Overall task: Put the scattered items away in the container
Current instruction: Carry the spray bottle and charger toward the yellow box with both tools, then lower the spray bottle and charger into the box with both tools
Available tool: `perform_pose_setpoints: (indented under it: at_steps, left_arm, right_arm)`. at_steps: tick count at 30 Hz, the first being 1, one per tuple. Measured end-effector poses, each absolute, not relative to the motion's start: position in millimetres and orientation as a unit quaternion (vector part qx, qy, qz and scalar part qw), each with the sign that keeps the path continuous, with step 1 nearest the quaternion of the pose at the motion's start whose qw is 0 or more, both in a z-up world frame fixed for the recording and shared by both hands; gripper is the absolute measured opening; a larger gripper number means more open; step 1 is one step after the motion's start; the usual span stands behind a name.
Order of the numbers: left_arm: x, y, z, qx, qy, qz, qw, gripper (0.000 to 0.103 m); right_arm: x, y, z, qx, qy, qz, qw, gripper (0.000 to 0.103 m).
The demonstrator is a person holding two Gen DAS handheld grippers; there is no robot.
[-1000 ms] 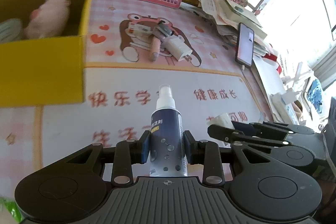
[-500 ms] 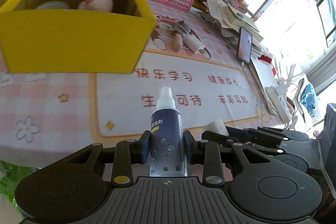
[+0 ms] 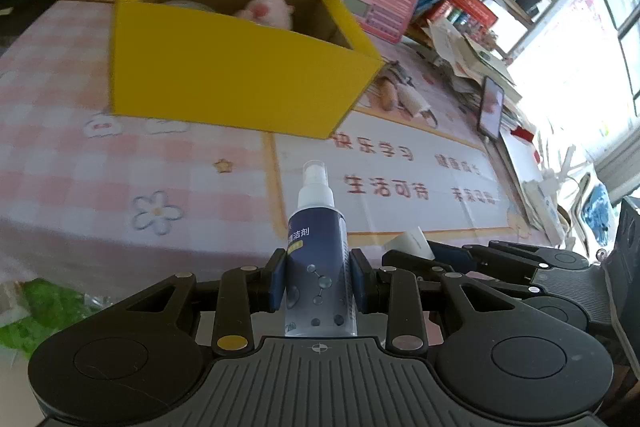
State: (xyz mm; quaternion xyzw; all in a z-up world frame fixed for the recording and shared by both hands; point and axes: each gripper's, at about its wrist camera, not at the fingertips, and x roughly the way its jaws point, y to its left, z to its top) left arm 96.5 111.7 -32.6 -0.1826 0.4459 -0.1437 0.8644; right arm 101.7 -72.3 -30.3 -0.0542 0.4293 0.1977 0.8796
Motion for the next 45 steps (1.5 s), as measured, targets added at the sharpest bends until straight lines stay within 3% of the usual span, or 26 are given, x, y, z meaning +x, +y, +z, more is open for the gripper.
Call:
perform_pose_setpoints:
  at_steps: [26, 45]
  left_arm:
    - [90, 176, -8, -0.204, 0.393, -0.093, 0.892, 0.031]
    - [197, 177, 52, -0.176, 0.302, -0.074, 0.934, 0.031]
  right_arm:
    - [114, -11, 2, -0.103, 0.343, 0.274, 0.893, 0.024]
    - [236, -11, 58, -0.111, 0.254, 0.305, 0.911, 0.024]
